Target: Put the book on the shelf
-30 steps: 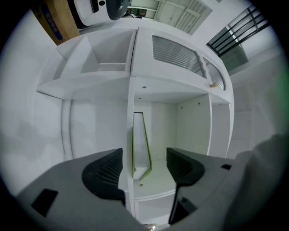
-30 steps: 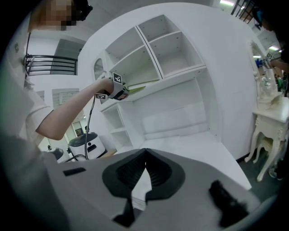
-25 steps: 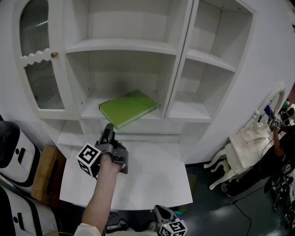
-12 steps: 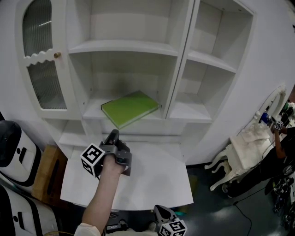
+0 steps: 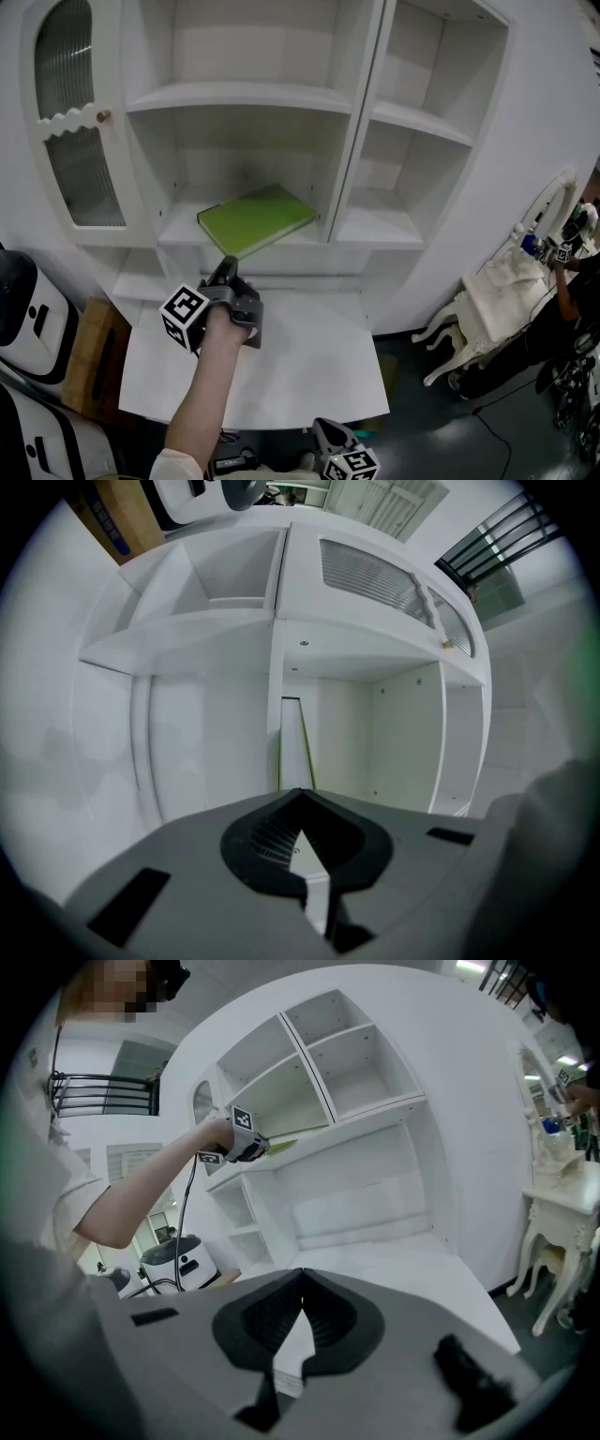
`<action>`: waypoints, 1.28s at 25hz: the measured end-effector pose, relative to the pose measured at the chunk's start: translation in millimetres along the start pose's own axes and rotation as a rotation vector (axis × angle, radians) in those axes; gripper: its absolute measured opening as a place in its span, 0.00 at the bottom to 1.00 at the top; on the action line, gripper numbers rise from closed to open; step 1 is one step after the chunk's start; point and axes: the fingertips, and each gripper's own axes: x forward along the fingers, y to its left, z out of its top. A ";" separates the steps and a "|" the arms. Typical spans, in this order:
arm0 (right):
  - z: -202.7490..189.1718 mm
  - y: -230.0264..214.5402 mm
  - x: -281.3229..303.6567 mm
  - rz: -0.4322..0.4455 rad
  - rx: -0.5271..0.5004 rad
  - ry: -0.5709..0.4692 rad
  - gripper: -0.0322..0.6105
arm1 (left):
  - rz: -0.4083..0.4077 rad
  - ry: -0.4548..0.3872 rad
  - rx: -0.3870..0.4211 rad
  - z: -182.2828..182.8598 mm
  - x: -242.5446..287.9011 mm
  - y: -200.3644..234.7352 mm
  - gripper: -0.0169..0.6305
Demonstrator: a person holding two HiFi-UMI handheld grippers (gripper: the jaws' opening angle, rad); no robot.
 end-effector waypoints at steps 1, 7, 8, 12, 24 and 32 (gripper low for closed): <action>0.2 -0.6 0.1 -0.001 0.001 -0.001 0.07 | 0.001 -0.001 0.001 0.8 3.3 0.5 0.04; 1.4 -5.0 -0.3 -0.014 0.010 0.000 0.07 | 0.002 -0.021 0.018 8.7 21.3 2.6 0.04; 1.0 -5.6 -0.2 -0.016 0.010 0.000 0.07 | 0.002 -0.023 0.020 10.2 23.5 3.0 0.04; -1.0 -7.6 -0.6 -0.018 0.009 0.000 0.07 | -0.001 -0.022 0.018 12.5 27.0 3.4 0.04; 0.7 -2.2 0.4 0.005 0.006 0.005 0.07 | -0.072 0.033 0.112 -11.4 -15.9 -6.5 0.04; 0.2 8.6 6.6 0.049 -0.013 0.020 0.07 | -0.223 0.143 0.303 -43.8 -68.8 -18.8 0.04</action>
